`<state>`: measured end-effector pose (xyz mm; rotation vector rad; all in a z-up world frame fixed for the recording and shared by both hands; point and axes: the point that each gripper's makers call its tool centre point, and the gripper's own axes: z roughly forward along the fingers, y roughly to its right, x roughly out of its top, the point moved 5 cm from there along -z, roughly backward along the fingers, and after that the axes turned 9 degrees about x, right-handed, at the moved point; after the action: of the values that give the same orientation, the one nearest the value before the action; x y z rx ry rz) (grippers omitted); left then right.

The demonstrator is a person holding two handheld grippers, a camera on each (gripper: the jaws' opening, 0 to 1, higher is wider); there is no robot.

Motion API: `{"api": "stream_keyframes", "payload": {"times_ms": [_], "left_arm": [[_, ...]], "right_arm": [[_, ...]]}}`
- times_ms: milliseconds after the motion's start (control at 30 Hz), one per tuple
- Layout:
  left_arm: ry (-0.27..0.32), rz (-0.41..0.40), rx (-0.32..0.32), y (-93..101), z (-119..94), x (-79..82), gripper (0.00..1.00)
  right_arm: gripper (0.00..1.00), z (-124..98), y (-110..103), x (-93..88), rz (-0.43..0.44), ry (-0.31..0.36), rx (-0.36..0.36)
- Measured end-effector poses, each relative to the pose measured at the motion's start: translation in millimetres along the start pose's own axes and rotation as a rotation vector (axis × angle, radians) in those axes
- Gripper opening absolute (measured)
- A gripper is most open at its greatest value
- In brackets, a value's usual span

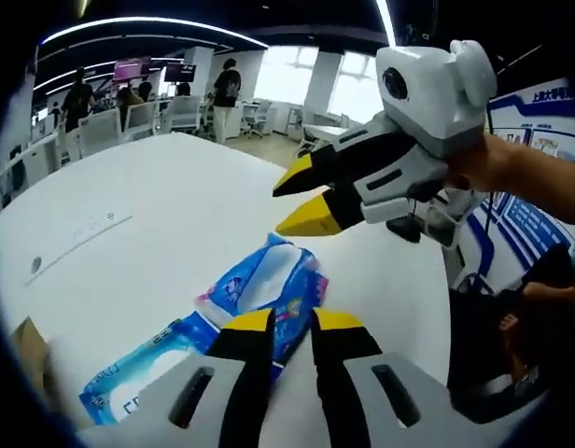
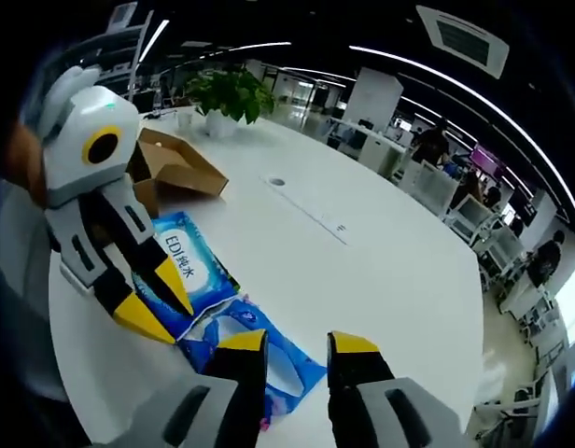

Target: Operate the shoe box by opening the lid, removing the specified soft item, and placing it in the target area until the item is outside and the box remains undamaged.

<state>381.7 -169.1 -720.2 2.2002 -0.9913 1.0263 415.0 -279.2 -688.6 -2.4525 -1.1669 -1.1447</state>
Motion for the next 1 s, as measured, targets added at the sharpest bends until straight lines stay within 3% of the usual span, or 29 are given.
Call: {"api": "stream_keyframes", "payload": {"times_ms": [233,433,667,800,1000], "left_arm": [[-0.005,0.022,-0.013,7.7,-45.0,6.1,0.21],[0.03,0.036,-0.014,10.1,-99.8,18.3,0.23],[0.079,0.037,0.023,-4.3,-161.5,27.5,0.25],[0.089,0.019,0.05,-17.0,-192.1,25.0,0.25],[0.073,0.01,0.11,-40.3,-230.3,2.8,0.25]], "right_arm": [[0.32,-23.0,-31.3,17.5,0.059,0.059,-0.019],[0.38,-44.6,-72.3,34.9,0.15,0.139,0.047],[0.43,-63.9,-109.7,58.0,0.153,0.189,0.105],[0.46,-66.5,-133.2,73.7,0.137,0.209,0.168],[0.5,-62.8,-161.1,89.4,0.102,0.206,0.231]]}}
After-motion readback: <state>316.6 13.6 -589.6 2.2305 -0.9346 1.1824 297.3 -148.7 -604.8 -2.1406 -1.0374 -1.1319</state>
